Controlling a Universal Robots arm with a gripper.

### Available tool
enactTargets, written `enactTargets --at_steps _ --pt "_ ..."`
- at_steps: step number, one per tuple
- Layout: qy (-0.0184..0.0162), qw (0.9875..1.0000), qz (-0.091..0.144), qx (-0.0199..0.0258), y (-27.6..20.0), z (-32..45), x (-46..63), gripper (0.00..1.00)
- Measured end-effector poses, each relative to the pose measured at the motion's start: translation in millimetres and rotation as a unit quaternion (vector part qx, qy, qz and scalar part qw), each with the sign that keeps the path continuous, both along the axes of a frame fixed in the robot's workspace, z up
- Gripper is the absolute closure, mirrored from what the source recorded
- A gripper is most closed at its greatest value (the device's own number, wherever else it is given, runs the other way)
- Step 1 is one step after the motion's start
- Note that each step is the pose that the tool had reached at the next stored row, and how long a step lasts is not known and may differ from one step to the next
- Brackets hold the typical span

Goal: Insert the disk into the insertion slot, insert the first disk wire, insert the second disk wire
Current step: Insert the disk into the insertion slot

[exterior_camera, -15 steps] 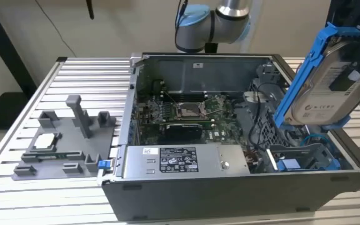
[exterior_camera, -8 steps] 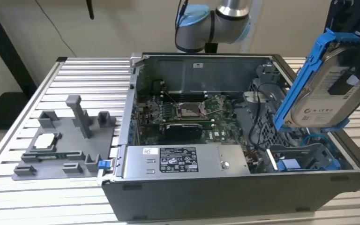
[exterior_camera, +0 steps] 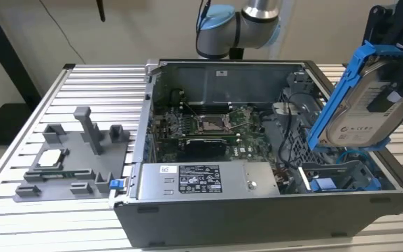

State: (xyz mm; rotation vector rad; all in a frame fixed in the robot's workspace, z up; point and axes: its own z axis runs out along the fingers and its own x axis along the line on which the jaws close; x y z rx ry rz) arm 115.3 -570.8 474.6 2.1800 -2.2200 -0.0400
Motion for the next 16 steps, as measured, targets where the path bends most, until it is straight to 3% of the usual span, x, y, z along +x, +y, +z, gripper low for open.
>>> enactTargets --at_steps 16 --pt "0.0000 1.0000 0.000 0.0000 -1.5 -14.8 9.2 0.00"
